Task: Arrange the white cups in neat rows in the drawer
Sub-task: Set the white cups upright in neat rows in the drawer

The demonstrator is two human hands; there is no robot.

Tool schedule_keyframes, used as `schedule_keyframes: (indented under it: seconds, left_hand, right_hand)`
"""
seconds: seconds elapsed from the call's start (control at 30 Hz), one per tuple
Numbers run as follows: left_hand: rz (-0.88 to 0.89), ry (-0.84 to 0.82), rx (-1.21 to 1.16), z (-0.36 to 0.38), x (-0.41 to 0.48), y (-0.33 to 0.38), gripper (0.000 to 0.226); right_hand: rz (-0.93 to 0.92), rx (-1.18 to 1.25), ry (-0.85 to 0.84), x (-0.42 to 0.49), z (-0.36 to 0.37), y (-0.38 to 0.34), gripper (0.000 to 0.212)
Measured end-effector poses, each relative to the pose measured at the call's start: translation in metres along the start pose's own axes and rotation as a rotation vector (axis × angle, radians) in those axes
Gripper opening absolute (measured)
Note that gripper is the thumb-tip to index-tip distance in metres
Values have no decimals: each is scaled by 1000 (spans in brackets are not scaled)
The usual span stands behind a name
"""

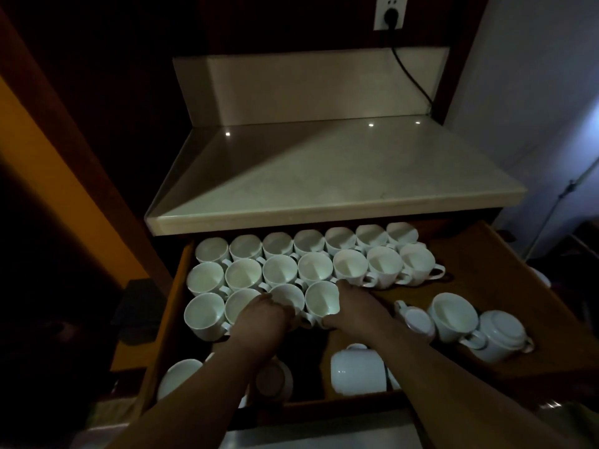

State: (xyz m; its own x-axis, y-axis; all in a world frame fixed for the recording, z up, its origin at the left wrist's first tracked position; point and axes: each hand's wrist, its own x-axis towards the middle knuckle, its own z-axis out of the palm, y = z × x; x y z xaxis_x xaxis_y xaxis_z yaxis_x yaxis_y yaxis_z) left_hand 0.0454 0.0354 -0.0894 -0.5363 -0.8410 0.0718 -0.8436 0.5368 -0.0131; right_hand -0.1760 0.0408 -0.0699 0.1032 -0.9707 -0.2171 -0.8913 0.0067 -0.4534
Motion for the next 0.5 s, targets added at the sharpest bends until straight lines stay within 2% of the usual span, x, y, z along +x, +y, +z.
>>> schedule_keyframes:
  seconds: [0.07,0.1,0.23,0.33,0.5]
  left_hand:
    - [-74,9,-118,-4,2,5,43]
    - [-94,28,-183,-10,4,9,38]
    - [-77,54,-390,-36,16,33,38]
    - [-54,20,-534,-51,36,68,29]
    - [-37,-171,-599,-40,67,132,24]
  right_hand:
    - [-6,80,0,-4,-4,3,89]
    - [-8,93,10,-8,-9,6,86]
    - [-3,-15,8,-32,-48,32,37]
    - [154,-41,-3,-54,-88,65,19]
    - [153,-140,-33,-59,-120,128,37]
